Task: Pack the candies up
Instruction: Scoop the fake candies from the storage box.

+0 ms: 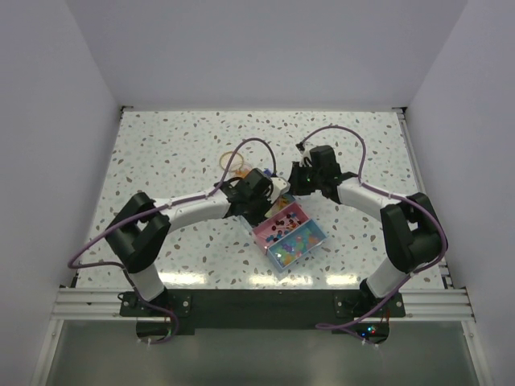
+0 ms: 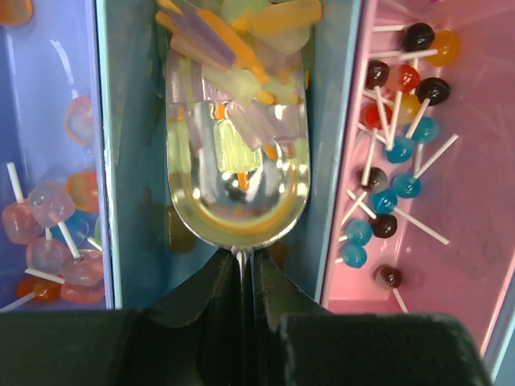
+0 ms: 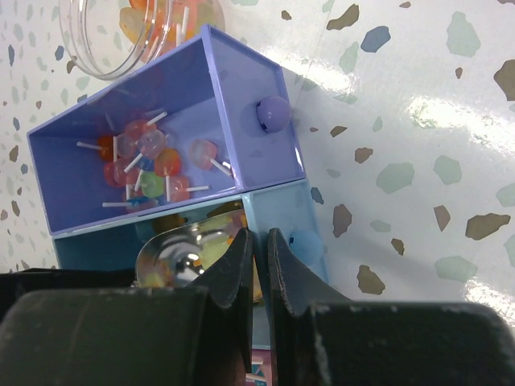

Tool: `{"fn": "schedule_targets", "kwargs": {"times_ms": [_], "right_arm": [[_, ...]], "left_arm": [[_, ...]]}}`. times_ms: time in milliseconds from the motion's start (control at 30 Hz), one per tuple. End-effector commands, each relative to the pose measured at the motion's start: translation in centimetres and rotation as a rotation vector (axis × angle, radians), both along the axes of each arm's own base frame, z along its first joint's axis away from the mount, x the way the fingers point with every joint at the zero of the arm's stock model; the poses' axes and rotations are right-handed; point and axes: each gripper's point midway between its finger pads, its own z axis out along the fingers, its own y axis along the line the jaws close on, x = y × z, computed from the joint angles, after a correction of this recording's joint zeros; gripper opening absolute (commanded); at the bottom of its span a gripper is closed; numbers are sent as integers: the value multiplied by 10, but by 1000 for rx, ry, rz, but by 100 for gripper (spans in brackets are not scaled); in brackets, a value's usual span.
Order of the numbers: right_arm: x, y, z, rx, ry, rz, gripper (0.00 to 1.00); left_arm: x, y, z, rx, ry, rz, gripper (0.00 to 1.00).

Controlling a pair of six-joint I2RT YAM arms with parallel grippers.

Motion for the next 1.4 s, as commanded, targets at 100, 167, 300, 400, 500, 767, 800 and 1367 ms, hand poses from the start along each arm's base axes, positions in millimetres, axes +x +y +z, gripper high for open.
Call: {"fn": "schedule_targets", "kwargs": {"times_ms": [100,167,300,400,500,767,800,1367], "right_arm": [[-71,-4,-68,-87,327,43,0],[-71,-5,-68,-93,323,39,0],[-69,-9,-69,-99,320,28,0],[-66,-14,-70,-99,321,15,0],[-63,-19,-69,-109,312,9,0],[-61,-19,-68,-117,306,18,0],[-60,-19,-67,-117,303,17,0],[-44,-43,-68,-167,277,-67,0]], "left_arm": [[-10,-59,17,-216,48,-114,0],[-6,-64,36,-269,-6,-123,0],[-7,-58,51,-318,-63,-130,0],[-9,-54,71,-376,-118,-141,0],[-11,-49,84,-401,-161,-142,0],[-11,-58,37,-299,-10,-150,0],[-9,-59,34,-296,-8,-143,0],[5,-50,84,-445,-221,-118,0]]}}
